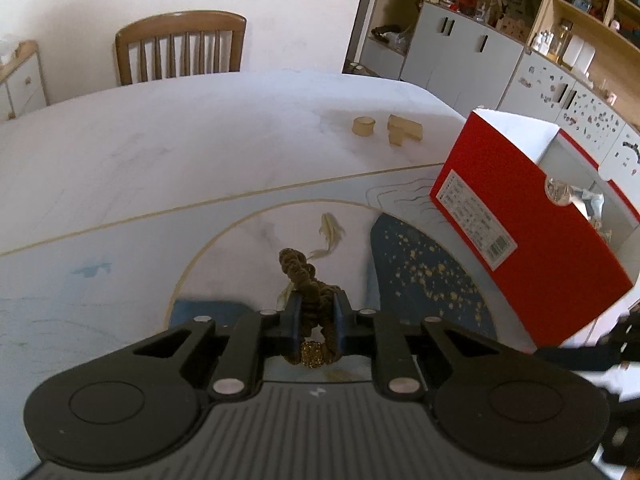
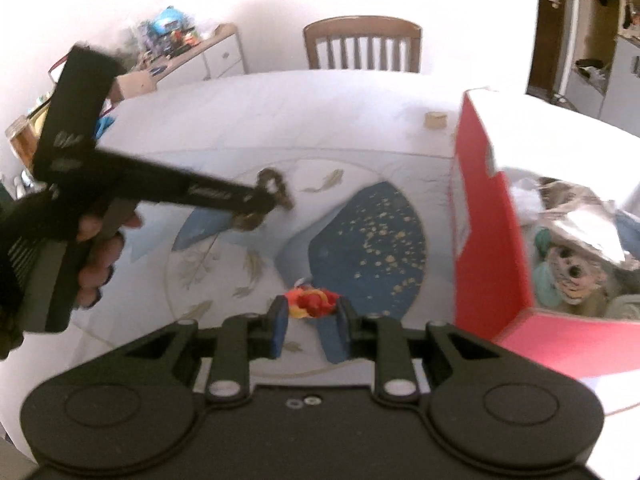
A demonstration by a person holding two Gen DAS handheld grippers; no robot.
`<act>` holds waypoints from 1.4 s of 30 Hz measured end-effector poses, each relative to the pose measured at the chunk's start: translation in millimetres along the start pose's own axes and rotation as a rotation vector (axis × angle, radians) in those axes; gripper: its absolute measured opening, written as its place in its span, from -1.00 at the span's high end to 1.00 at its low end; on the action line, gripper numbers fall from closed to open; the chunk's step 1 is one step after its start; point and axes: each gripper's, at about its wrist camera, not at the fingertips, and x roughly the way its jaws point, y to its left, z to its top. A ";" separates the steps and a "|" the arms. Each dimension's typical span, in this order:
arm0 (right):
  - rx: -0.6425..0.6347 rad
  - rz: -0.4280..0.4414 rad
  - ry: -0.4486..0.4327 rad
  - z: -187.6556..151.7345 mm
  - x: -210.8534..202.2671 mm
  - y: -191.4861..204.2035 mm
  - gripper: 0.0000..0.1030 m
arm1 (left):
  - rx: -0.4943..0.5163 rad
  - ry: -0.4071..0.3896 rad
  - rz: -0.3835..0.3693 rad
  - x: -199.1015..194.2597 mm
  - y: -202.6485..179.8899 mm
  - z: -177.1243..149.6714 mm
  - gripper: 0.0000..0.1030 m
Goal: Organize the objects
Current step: 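Grasp the brown scrunchie with the left tool while the right tool grasps the orange toy keychain, then carry the scrunchie and toy keychain into the red shoebox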
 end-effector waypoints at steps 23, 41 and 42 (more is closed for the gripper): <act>0.094 -0.059 -0.271 10.4 -108.5 -37.8 0.54 | 0.041 -0.148 -0.137 -101.0 -64.9 20.8 0.70; 0.122 -0.137 -0.340 10.5 -140.5 -133.2 0.54 | 0.166 -0.113 -0.203 -62.1 -180.9 64.6 0.70; 0.124 -0.135 -0.338 9.5 -140.6 -140.3 0.54 | 0.175 -0.107 -0.203 -57.9 -189.5 66.4 0.70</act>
